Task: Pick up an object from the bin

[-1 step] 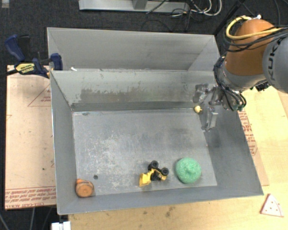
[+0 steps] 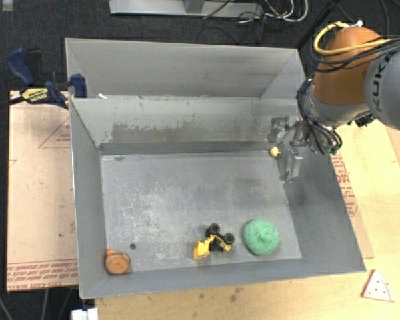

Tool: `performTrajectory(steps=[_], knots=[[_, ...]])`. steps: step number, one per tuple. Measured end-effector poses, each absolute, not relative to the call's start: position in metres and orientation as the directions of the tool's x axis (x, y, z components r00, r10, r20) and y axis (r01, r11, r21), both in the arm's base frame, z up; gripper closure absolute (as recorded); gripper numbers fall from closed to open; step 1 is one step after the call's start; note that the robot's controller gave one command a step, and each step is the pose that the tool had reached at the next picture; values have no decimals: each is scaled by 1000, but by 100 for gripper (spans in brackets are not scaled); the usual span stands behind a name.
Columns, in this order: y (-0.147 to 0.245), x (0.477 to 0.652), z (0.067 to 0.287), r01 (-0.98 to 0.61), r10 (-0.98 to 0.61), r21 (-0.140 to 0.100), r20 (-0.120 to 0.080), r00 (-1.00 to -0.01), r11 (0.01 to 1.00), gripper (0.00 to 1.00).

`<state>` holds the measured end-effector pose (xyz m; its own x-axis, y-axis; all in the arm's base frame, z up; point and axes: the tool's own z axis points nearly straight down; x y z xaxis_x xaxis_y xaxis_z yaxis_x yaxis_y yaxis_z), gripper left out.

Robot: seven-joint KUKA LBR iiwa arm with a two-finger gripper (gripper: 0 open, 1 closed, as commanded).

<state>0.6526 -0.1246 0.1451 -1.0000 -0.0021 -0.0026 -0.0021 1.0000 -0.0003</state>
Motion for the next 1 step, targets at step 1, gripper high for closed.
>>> performTrajectory(steps=[1], knots=[[-132,623,102,-95,-95,0,-5,-995,995,0]])
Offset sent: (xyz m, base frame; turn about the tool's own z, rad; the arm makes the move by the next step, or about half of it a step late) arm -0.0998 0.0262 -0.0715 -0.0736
